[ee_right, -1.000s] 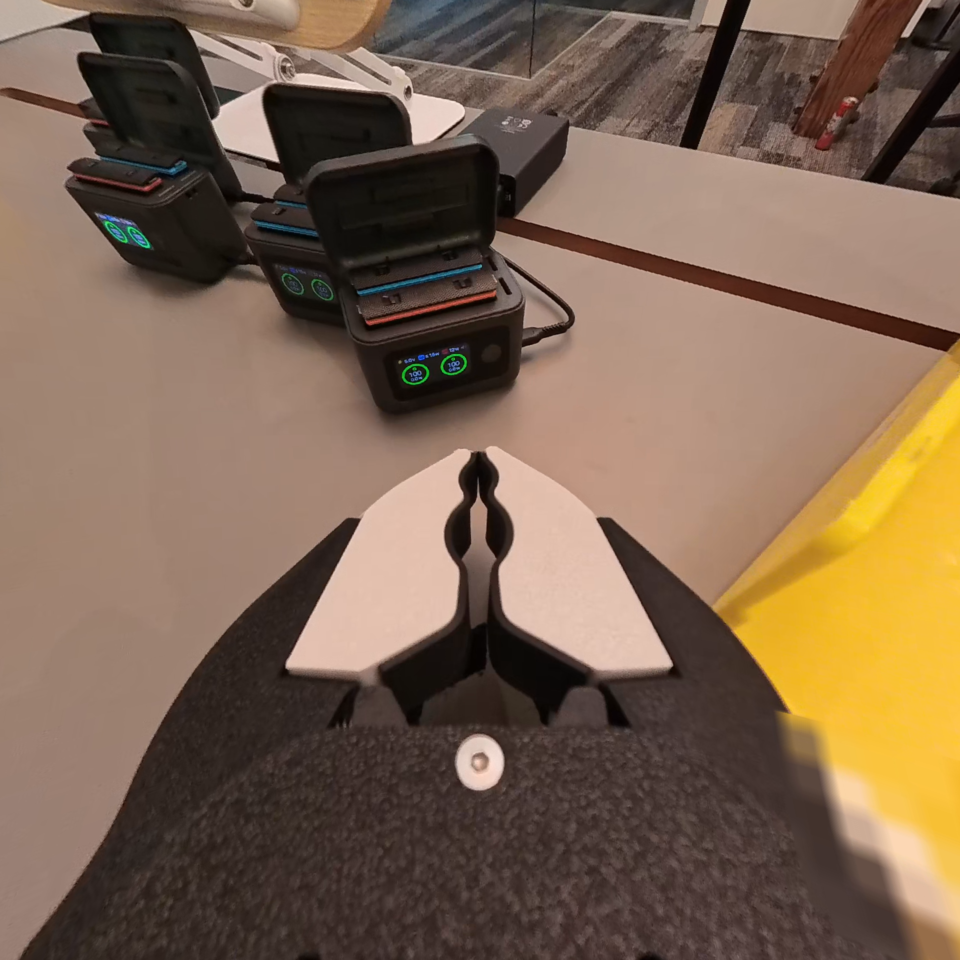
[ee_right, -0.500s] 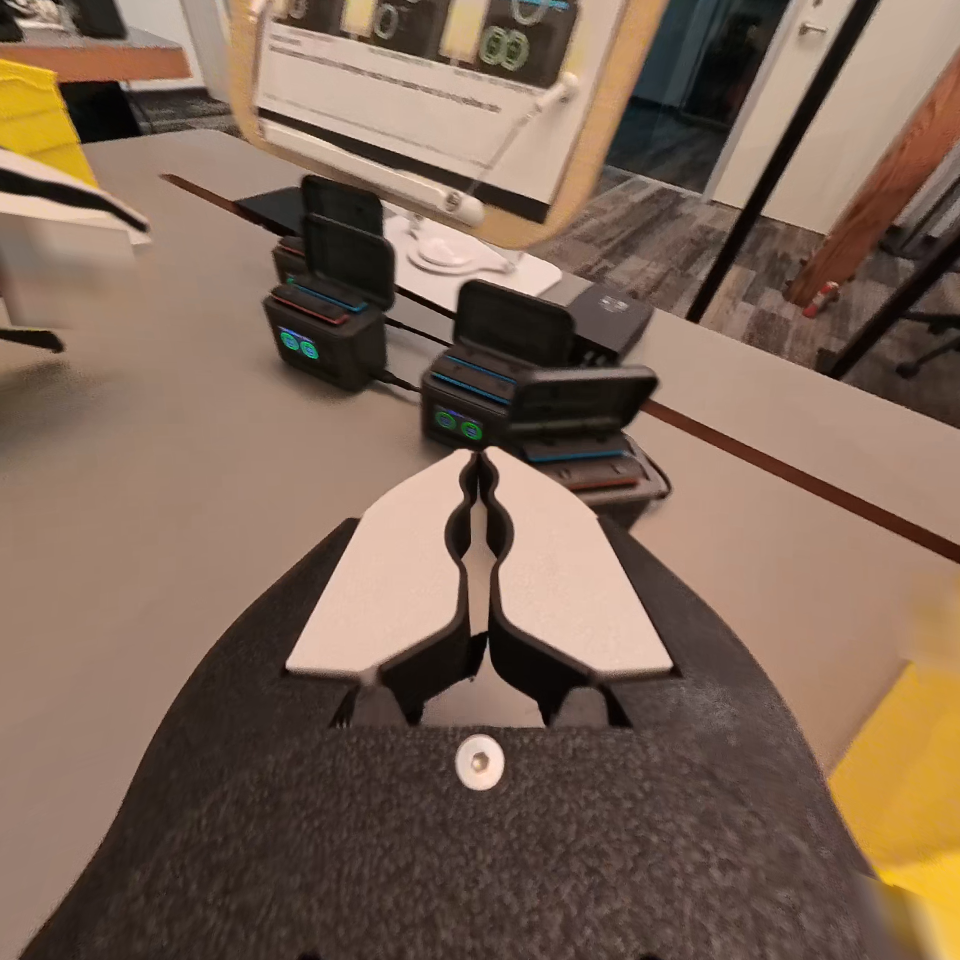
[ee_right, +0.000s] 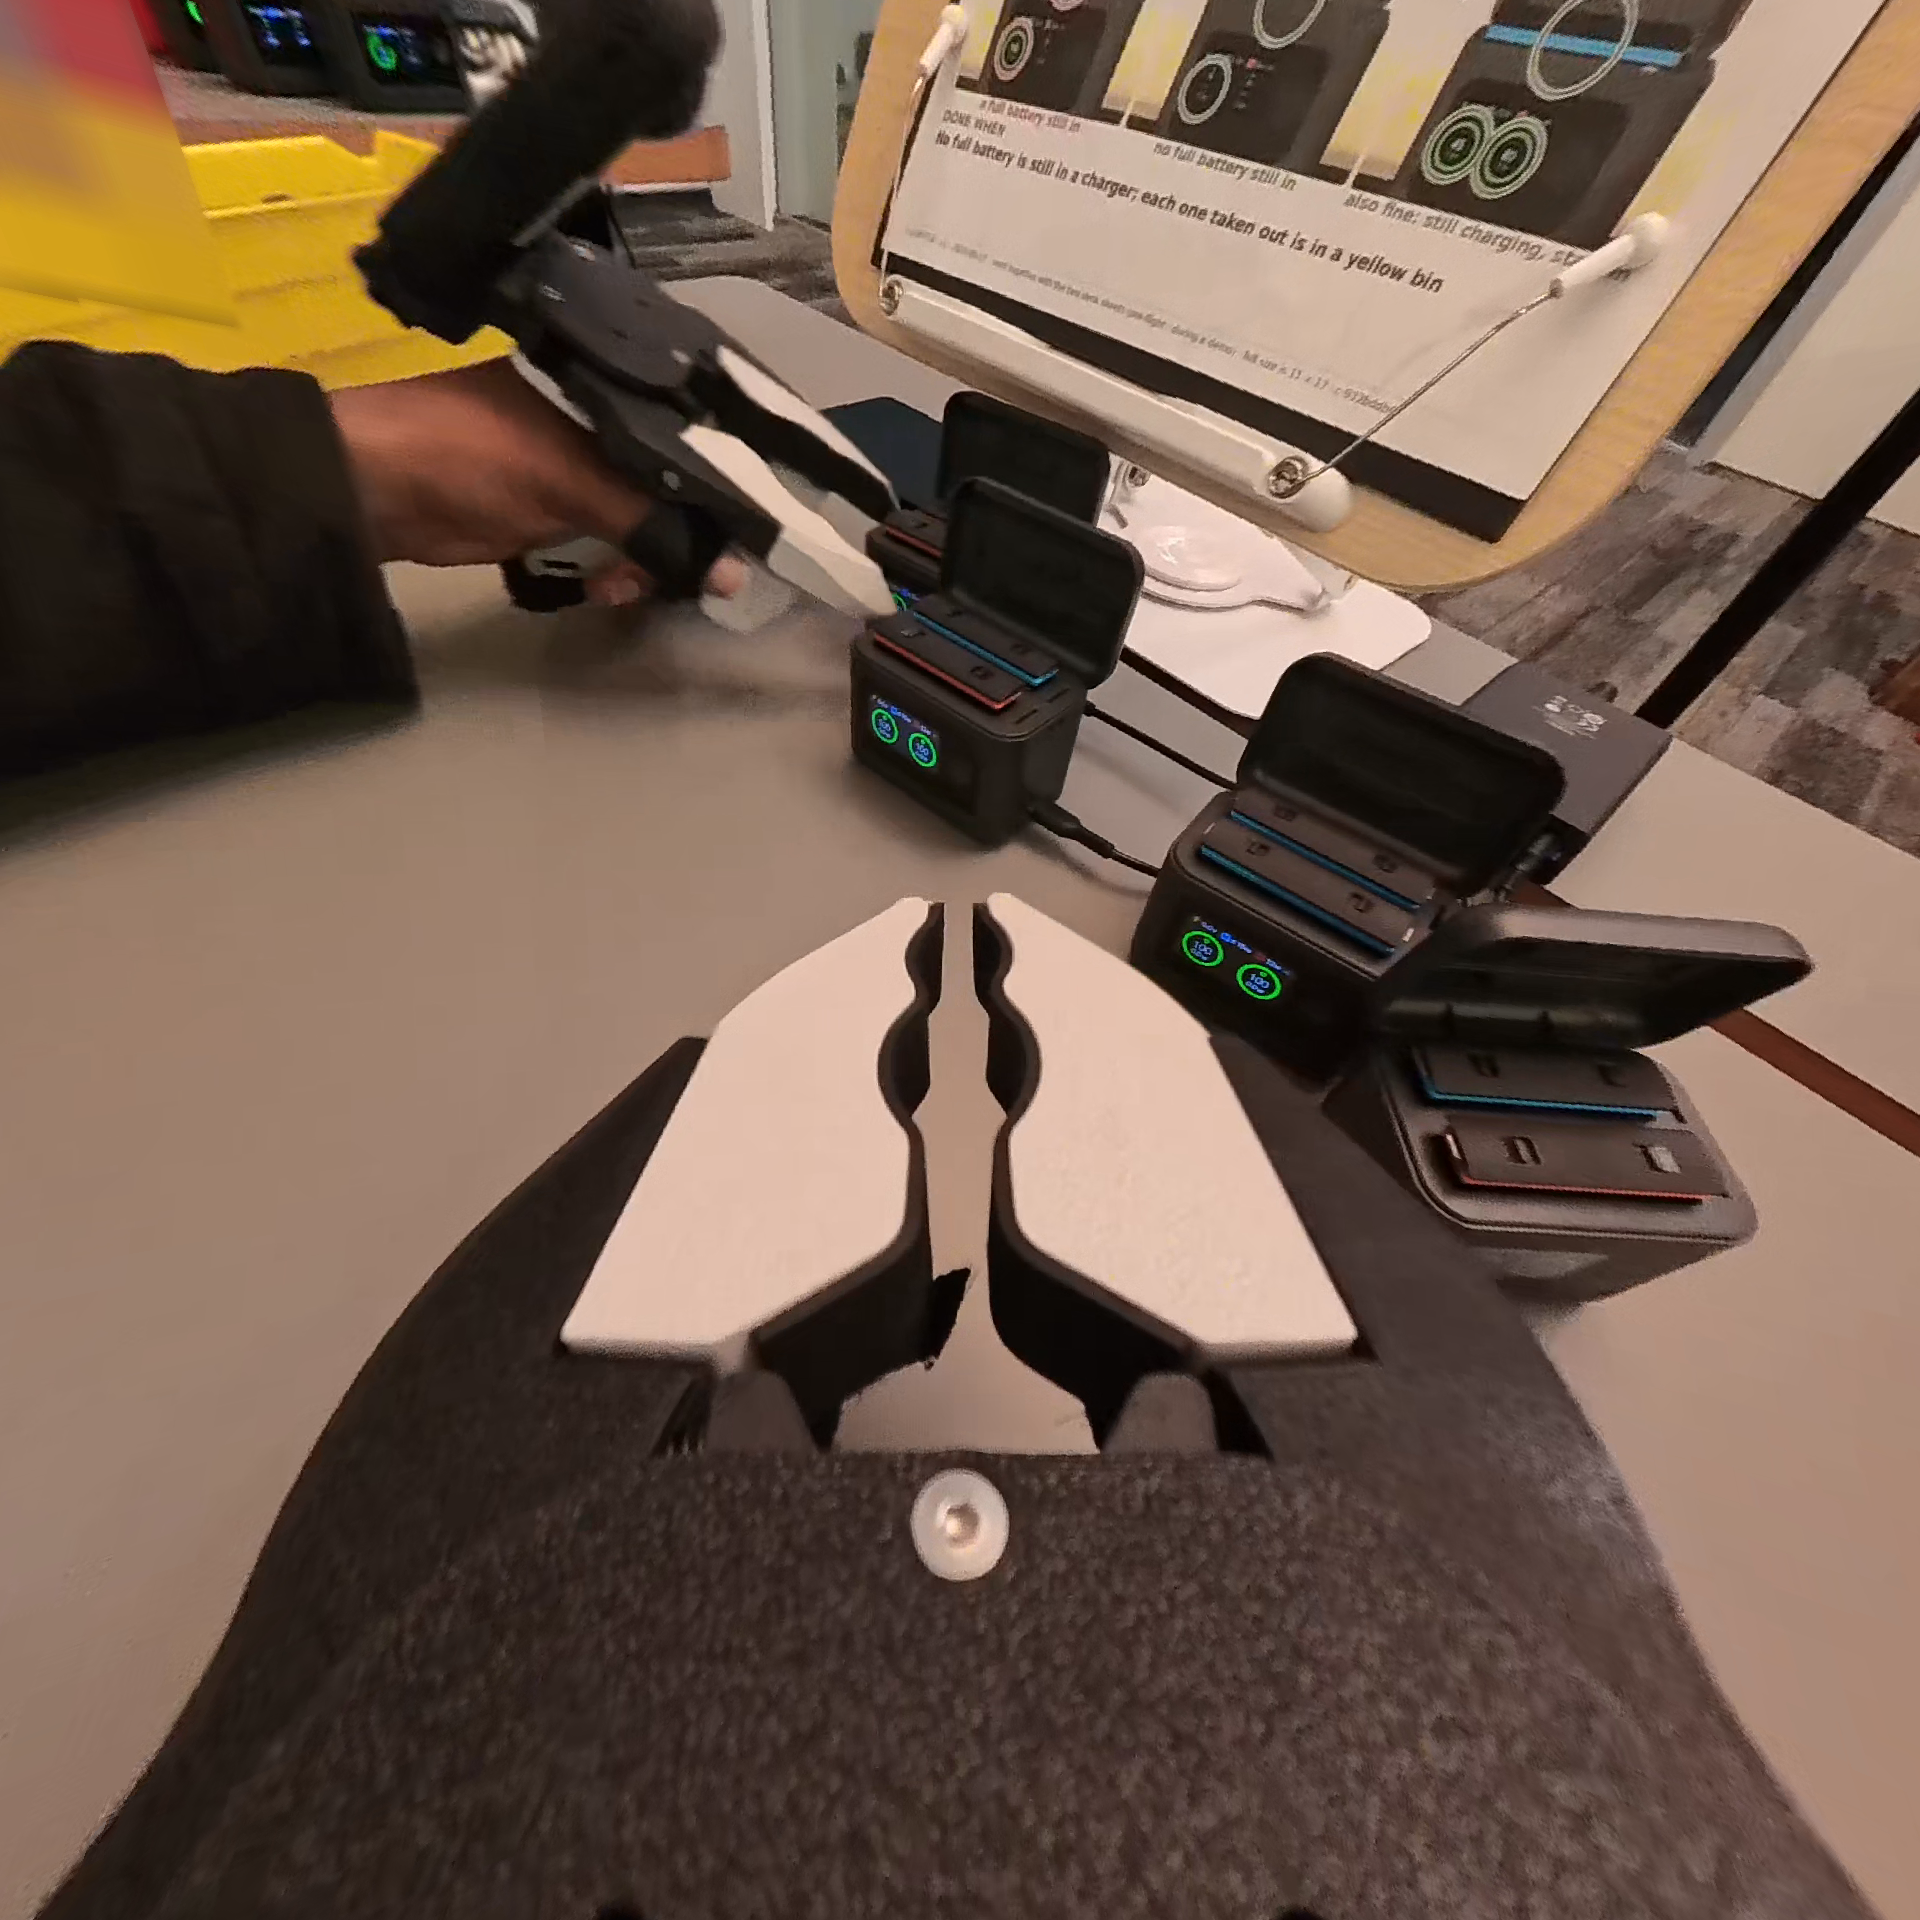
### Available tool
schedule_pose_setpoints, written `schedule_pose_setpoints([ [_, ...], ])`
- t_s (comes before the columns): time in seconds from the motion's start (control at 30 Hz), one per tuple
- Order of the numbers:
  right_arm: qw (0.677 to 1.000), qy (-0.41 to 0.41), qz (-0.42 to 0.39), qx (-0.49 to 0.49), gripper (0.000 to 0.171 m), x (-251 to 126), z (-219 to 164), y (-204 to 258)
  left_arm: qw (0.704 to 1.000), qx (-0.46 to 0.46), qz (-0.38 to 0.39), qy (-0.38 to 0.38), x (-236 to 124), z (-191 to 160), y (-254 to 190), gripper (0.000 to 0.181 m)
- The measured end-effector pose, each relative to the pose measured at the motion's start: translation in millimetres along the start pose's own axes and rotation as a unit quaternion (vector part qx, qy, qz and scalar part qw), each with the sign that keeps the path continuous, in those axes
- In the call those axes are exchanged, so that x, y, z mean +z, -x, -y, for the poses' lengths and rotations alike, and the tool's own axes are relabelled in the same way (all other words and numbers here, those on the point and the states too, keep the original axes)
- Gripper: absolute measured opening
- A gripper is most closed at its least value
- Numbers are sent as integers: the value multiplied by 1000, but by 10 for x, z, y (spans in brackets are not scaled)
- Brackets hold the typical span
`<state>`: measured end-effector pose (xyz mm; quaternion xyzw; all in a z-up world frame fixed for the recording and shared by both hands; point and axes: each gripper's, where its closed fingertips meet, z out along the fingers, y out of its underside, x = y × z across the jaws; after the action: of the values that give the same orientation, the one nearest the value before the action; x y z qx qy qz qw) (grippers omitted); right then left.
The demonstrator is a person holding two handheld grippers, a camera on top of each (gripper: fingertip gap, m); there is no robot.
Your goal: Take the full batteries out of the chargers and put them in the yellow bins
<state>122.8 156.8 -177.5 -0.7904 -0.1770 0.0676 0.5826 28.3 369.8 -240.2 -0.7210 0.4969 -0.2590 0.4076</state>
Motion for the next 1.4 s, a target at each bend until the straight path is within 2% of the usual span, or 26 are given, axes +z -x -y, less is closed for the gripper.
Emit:
schedule_pose_setpoints([
  [0.1, 1000, -10, 22, 2, 4, 5, 12, 63, 999, 28, -43, 14, 145, 8, 3, 78],
  [0.2, 998, -26, 52, 1, 3, 15, 31, 171, 995, 38, -89, 13, 252, 20, 5, 80],
  [0.3, 997, -26, 77, 1, 2, 38, 7, 263, 989, 49, -138, 18, 274, 7, -66, 66],
  [0.37, 996, -22, 90, 0, 2, 56, -12, 315, 987, 61, -145, 18, 258, -4, -71, 61],
  [0.83, 994, 21, 108, -20, 2, 190, -103, 604, 988, 56, -143, 26, -152, -256, -322, 57],
  [1.13, 995, 89, 38, -29, 3, 942, -119, 1045, 992, 30, -117, 35, -255, -316, -548, 56],
  [1.4, 992, 124, -10, 19, 9, 1202, -192, 847, 994, 20, -106, 36, -273, -328, -575, 56],
])
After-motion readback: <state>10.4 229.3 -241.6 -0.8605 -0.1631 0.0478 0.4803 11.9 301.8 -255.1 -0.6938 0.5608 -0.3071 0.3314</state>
